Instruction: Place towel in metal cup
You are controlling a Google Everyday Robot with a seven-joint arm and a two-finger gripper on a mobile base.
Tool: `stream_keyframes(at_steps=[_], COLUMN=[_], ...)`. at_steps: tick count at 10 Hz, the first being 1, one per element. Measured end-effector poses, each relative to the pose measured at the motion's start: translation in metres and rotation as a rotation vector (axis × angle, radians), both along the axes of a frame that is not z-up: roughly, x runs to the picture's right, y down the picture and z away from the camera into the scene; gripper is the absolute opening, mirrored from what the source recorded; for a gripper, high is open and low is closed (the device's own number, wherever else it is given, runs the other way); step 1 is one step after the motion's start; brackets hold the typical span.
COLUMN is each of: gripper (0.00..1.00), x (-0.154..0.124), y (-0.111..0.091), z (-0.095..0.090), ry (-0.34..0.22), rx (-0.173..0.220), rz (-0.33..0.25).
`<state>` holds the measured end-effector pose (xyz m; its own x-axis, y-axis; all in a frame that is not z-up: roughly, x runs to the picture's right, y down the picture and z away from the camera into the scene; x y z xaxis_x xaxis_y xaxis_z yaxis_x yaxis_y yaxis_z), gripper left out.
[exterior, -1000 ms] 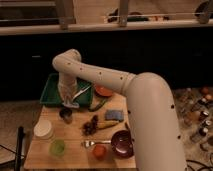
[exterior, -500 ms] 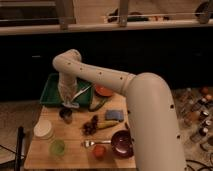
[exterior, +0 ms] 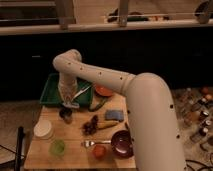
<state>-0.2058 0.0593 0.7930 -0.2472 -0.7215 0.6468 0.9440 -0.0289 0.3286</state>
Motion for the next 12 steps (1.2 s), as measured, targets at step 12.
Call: stream_keyframes(at_steps=[12], gripper=[0.09], x=[-0.024], y=[0.051], z=[-0.005], ry=[0.004], rx=[-0.055], rz=[-0.073])
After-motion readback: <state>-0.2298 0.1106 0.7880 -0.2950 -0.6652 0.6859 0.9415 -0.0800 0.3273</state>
